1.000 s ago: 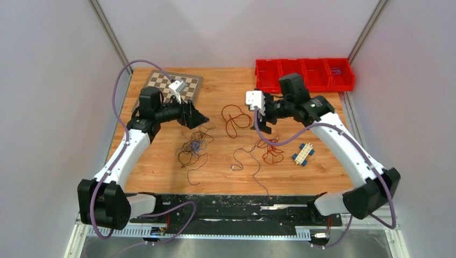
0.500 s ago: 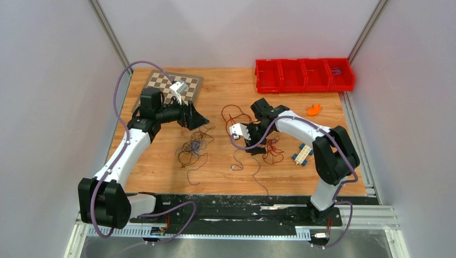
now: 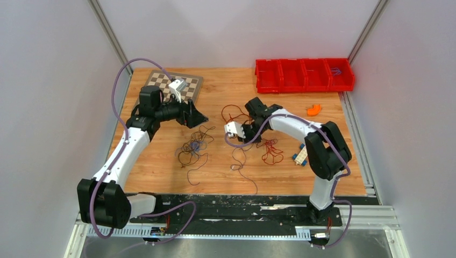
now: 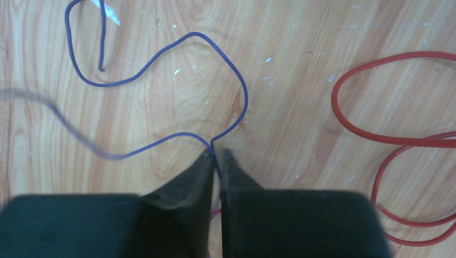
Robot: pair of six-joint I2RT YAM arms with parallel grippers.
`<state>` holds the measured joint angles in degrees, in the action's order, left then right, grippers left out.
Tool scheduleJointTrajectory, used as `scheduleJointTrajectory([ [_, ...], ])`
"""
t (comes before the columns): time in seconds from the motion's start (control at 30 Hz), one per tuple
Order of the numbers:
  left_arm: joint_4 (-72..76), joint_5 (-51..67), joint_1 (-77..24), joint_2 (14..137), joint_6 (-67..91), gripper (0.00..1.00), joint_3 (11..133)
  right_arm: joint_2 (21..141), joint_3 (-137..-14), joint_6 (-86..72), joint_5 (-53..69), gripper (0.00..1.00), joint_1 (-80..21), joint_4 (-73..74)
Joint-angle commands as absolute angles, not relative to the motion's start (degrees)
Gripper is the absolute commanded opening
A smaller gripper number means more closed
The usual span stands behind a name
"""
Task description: Untangle the cables
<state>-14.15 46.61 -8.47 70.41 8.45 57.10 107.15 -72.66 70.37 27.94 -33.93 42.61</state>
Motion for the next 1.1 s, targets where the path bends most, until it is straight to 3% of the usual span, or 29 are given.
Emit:
scheduleJointTrajectory([
  [0.0,-13.7,47.1,-8.1,68.4,7.2,0.95,58.9,94.7,-84.2,59.6,33.1,0.00,-31.7,41.2],
  [0.23,-7.4,48.8,-8.0,63.9,9.0,1.00,58.0,84.8,-97.7,42.9,39.7,0.00,-25.8,40.9],
  [0.5,1.1,52.1,-10.5,61.0,10.5,1.00,63.0,81.6,-101.2,30.1,42.1,0.00,-25.8,34.6],
  [0.73,8.8,47.5,-26.6,65.5,10.9,1.00,64.9,82.9,-106.8,15.7,43.2,0.00,-25.8,24.3],
  [1.07,16.3,43.4,-35.9,79.1,17.0,0.98,68.6,81.0,-113.0,4.9,40.3,0.00,-25.8,17.4],
])
